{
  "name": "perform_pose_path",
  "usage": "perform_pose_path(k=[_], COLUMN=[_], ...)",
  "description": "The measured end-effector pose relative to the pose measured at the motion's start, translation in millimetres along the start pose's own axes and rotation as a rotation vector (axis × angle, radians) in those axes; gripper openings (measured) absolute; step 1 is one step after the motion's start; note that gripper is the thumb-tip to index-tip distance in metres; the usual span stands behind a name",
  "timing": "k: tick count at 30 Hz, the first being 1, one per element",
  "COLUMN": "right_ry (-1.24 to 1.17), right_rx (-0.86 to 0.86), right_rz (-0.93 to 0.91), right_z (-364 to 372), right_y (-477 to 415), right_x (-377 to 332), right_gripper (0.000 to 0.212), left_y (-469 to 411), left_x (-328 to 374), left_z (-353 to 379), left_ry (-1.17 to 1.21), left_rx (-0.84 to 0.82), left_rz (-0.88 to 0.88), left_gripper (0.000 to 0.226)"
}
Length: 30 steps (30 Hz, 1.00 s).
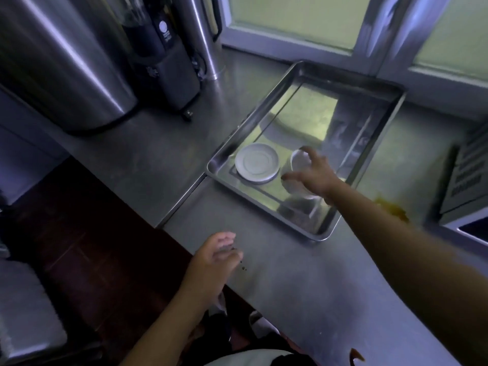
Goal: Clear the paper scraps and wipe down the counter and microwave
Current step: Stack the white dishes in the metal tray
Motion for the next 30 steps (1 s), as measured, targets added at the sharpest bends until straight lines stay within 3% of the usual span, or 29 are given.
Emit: perform_pose_path(k=[3, 6, 8, 11, 15, 20, 24, 27, 30], right_ry=[-0.520, -0.754, -0.862, -0.941, -0.877, -0.857, -0.699, -0.552, -0.093], right_rx=[-0.277, -0.485, -0.519, -0.413, -0.374, -0.415, -0.434, -0.225, 0.074], right_rz=[-0.022, -0.085, -0.091, -0.030, -0.028, 0.025, 0.099, 0.114, 0.002], right_z=[1, 19, 33, 45, 56, 64, 73, 62, 35], right_y=[65, 124, 151, 169, 180, 180, 161, 119, 56], right_x=[-20, -26, -25, -13, -3, -4, -6, -7, -4], right_gripper=[0.092, 0.073, 0.064, 0.071, 0.076, 0.062, 0.065, 0.076, 0.083], left_y=[-5, -3, 1, 5, 9, 12, 6, 4, 9], left_x=[31, 55, 62, 62, 55, 45, 37, 25, 6], left_z=[15, 34, 46, 50, 45, 42, 29, 10, -16], left_ry=[0.028, 0.081, 0.102, 0.046, -0.012, -0.022, -0.145, -0.246, -0.242], left_rx=[-0.148, -0.342, -0.470, -0.530, -0.544, -0.541, -0.407, -0.221, -0.087], left_rz=[0.150, 0.268, 0.307, 0.308, 0.312, 0.289, 0.318, 0.255, 0.186], left_gripper=[0.077, 0.106, 0.109, 0.105, 0.100, 0.101, 0.104, 0.109, 0.091])
Point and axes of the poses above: each hand's wrist, its own y-axis away from the middle knuckle, its own z-axis out of the palm, x = y × z, the point moved 5 cm from there along -y, towards the middle knuckle, and after that the axes turned 3 degrees about z, right-handed, at the moved point
